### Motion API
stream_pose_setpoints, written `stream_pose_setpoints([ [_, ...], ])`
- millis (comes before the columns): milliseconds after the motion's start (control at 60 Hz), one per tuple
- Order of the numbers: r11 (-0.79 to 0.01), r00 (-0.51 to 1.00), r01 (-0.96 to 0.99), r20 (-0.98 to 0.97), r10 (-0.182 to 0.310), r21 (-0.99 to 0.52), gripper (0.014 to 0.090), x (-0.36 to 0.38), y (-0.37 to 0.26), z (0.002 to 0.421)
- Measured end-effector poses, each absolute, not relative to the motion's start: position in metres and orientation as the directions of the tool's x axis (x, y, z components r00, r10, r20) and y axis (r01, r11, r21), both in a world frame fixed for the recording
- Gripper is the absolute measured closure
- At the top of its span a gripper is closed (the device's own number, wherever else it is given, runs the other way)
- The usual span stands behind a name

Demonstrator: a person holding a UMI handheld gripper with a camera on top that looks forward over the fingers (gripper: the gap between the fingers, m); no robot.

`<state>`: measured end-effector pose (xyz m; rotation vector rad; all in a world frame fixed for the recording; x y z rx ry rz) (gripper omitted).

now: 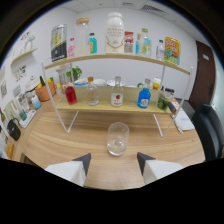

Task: Make me a cup of Mojito.

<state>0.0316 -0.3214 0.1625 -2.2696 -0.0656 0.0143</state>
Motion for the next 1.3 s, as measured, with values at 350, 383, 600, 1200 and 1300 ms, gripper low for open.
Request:
stream_pose_setpoints([
  [350,-0.661,0.999,0.034,0.036,0.01,-0.749,0.0188,0.061,-0.36,0.159],
  [383,-0.666,0.999,0.031,0.041,0.0,-0.745,0.0188,0.07,-0.364,0.159],
  [600,-0.657,0.998,0.044,0.066,-0.01,-0.753,0.0187,0.126,-0.366,0.173],
  [1200,-0.581,0.999,0.017,-0.003,0.033,-0.814,0.0191,0.205,-0.196,0.197],
  [1300,-0.597,0.999,0.006,-0.014,0.029,-0.802,0.0241,0.208,-0.176,0.183],
])
